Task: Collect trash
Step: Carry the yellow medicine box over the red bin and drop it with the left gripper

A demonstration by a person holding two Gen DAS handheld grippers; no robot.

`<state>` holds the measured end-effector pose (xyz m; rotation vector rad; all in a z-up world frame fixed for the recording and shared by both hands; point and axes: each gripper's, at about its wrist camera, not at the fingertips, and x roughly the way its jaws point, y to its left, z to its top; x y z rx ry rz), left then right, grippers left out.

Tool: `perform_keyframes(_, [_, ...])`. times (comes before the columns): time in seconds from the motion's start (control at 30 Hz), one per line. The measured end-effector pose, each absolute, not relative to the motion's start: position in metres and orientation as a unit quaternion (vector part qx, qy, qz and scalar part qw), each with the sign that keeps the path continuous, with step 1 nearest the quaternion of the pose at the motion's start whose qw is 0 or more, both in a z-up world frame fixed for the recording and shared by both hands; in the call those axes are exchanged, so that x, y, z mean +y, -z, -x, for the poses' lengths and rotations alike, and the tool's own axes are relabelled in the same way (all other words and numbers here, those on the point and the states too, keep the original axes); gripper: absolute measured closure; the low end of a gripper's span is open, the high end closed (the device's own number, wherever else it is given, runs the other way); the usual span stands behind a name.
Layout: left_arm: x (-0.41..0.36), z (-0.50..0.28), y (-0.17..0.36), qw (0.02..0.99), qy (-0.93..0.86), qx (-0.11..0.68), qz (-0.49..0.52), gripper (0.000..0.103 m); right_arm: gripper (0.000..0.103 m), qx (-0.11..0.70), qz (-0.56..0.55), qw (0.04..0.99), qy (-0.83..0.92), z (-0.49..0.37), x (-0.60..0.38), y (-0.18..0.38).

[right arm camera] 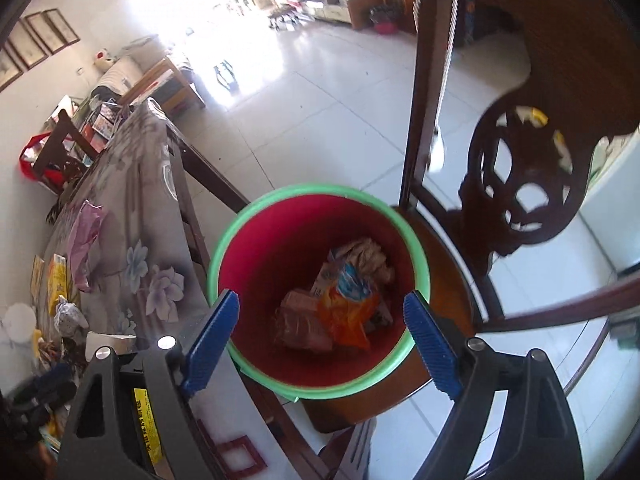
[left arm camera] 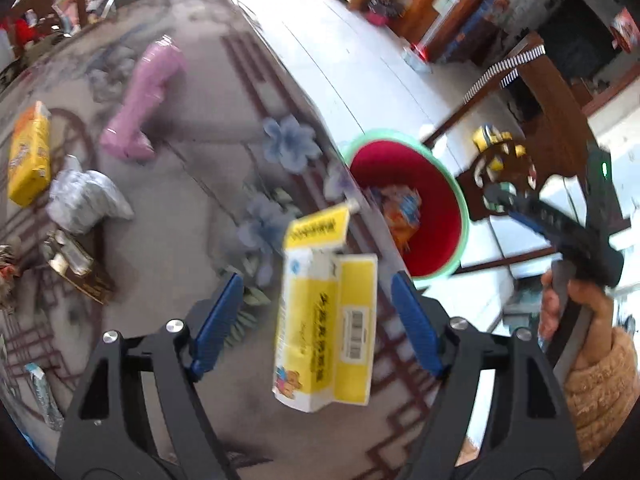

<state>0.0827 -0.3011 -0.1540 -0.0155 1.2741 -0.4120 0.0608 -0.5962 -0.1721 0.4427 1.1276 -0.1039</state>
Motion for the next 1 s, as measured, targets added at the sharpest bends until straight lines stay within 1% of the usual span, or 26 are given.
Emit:
perform_keyframes(0.17, [-0.32, -0.074, 0.188, 0.745, 0.205, 0.634, -0.013, 0.029, 0.021, 0.525, -0.195, 0.828, 0.029, -0.063, -0.581, 0.166])
perform_keyframes(0.3, [-0.329, -0.068, 0.209, 0.731, 0.192, 0.653, -0.036, 0.029, 0.021, 0.524, -0.19, 0.83, 0.02, -0.064, -0.573, 0.162])
perform_keyframes(0.33, [-0.33, -0.069, 0.213, 0.729, 0.19, 0.656, -0.034, 0.036, 0.021, 0.526, -0.189, 0.829, 0.018, -0.064, -0.571, 0.161])
perform_keyframes(0.4, [-0.329, -0.07, 0.217, 0.73, 0.187, 0.657, -0.029, 0.042, 0.021, 0.528, -0.184, 0.829, 0.02, -0.063, -0.569, 0.16])
perform_keyframes(0.43, [-0.329, -0.07, 0.215, 0.733, 0.189, 0.653, -0.025, 0.049, 0.021, 0.527, -0.178, 0.831, 0.02, -0.062, -0.567, 0.156])
perform_keyframes(0.5, [-0.332, -0.071, 0.209, 0.742, 0.191, 0.642, -0.029, 0.053, 0.021, 0.522, -0.168, 0.836, 0.021, -0.061, -0.565, 0.15])
perform_keyframes(0.53, [-0.332, -0.072, 0.206, 0.746, 0.193, 0.637, -0.029, 0.059, 0.021, 0.518, -0.163, 0.84, 0.022, -0.06, -0.564, 0.144])
perform_keyframes(0.57, [-0.335, -0.075, 0.203, 0.749, 0.198, 0.632, -0.028, 0.063, 0.021, 0.513, -0.16, 0.843, 0.023, -0.059, -0.564, 0.138])
perform_keyframes(0.73, [-0.362, -0.095, 0.18, 0.771, 0.238, 0.59, -0.043, 0.064, 0.021, 0.493, -0.151, 0.856, 0.038, -0.052, -0.57, 0.115])
perform_keyframes(0.9, [-0.411, -0.124, 0.162, 0.782, 0.289, 0.549, -0.057, 0.063, 0.02, 0.479, -0.153, 0.862, 0.07, -0.035, -0.583, 0.099])
perform_keyframes(0.97, [-0.426, -0.131, 0.162, 0.781, 0.302, 0.542, -0.062, 0.054, 0.02, 0.477, -0.15, 0.862, 0.084, -0.028, -0.588, 0.096])
perform_keyframes(1.0, [-0.434, -0.135, 0.162, 0.781, 0.307, 0.54, -0.063, 0.052, 0.02, 0.477, -0.146, 0.862, 0.092, -0.023, -0.589, 0.094])
